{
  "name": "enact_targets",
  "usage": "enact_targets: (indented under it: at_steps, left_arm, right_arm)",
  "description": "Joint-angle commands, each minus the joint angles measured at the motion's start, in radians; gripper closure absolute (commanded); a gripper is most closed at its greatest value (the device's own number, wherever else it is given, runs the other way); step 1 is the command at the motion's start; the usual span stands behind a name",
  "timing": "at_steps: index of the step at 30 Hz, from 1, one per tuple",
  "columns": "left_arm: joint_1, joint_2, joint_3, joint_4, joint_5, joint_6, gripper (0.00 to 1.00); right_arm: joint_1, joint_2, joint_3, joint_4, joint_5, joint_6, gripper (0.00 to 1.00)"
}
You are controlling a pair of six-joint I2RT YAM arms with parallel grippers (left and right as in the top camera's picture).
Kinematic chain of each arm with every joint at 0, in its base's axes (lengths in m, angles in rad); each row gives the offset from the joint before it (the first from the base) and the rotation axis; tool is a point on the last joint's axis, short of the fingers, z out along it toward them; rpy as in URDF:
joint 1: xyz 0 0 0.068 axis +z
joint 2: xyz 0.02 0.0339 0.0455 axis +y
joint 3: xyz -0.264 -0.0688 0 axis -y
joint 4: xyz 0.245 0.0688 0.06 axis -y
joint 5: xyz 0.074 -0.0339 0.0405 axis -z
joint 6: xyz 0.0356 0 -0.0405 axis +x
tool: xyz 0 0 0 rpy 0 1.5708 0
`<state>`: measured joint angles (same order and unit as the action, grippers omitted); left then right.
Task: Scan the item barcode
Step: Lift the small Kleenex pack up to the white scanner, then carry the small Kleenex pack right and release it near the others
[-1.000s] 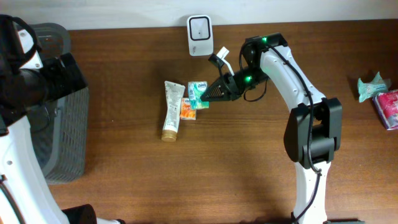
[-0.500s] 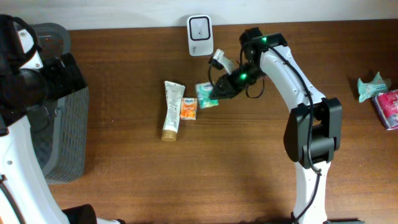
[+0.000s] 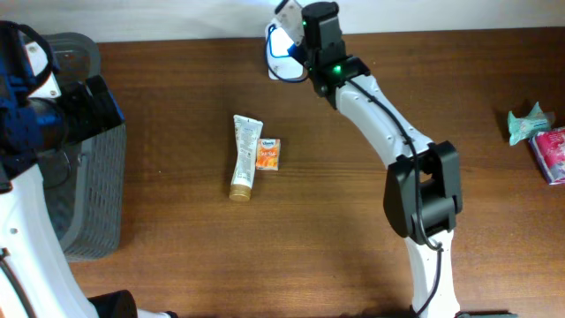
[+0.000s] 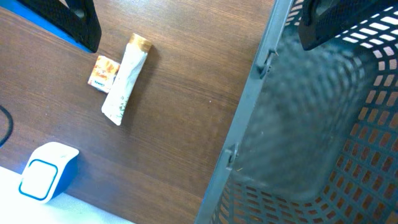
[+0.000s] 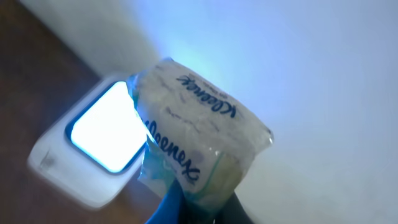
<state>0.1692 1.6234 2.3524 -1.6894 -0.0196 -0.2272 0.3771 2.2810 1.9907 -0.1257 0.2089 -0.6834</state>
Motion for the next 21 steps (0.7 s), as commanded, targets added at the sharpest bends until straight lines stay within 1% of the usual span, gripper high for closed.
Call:
enact_targets:
  at_steps: [1,2,4,6,7,8,9,10,11,12,15,16,17,19,20,21]
  left_arm:
    - [0.004,-0.004,0.002,0.002,-0.003,0.013,0.01]
    - [0.004,-0.004,0.002,0.002,-0.003,0.013,0.01]
    - [0.004,-0.004,0.002,0.002,-0.003,0.013,0.01]
    - [0.004,-0.004,0.002,0.002,-0.003,0.013,0.01]
    - [0.004,-0.004,0.002,0.002,-0.003,0.013,0.01]
    - [0.004,-0.004,0.002,0.002,-0.003,0.013,0.01]
    - [0.004,-0.004,0.002,0.002,-0.003,0.013,0.01]
    - [0.004,-0.004,0.002,0.002,-0.003,0.013,0.01]
    - [0.004,-0.004,0.002,0.002,-0.003,0.013,0.01]
    - [0.004,-0.004,0.002,0.002,-0.003,0.013,0.01]
    - [0.004,-0.004,0.002,0.002,-0.003,0.013,0.01]
    - [0.004,-0.004,0.002,0.002,-0.003,0.013,0.01]
    - [0.004,-0.004,0.002,0.002,-0.003,0.013,0.01]
    - [0.004,-0.004,0.002,0.002,-0.003,0.013,0.01]
    - [0.004,-0.004,0.002,0.002,-0.003,0.013,0.01]
    - [0.004,-0.004,0.002,0.002,-0.003,0.013,0.01]
  right_arm:
    - [-0.004,0.088,0.011,0.097,0.009,-0.106,0.96]
    - [-0.004,0.106,0.011,0.132,0.008,-0.106,0.96]
    - [-0.004,0.128,0.011,0.148,0.006,-0.103,0.96]
    - [-0.004,0.122,0.013,0.164,0.058,-0.045,0.96]
    - [-0.005,0.109,0.014,0.208,0.158,0.028,0.96]
    - [-0.011,0.092,0.021,0.237,0.27,0.141,0.96]
    - [-0.028,0.064,0.033,0.216,0.389,0.283,0.96]
    - [-0.048,0.04,0.033,0.17,0.451,0.348,0.96]
    - [-0.095,0.001,0.033,0.04,0.469,0.422,0.96]
    - [-0.167,-0.032,0.033,-0.144,0.47,0.485,0.96]
    - [-0.353,-0.044,0.033,-0.481,0.469,0.647,0.96]
    - [-0.464,-0.043,0.033,-0.626,0.456,0.728,0.96]
    - [-0.56,-0.043,0.032,-0.72,0.437,0.778,0.96]
    - [-0.726,-0.043,0.028,-0.824,0.22,0.824,0.96]
    - [-0.818,-0.043,0.028,-0.874,0.029,0.862,0.96]
    - [-0.867,-0.042,0.028,-0.893,-0.048,0.861,0.96]
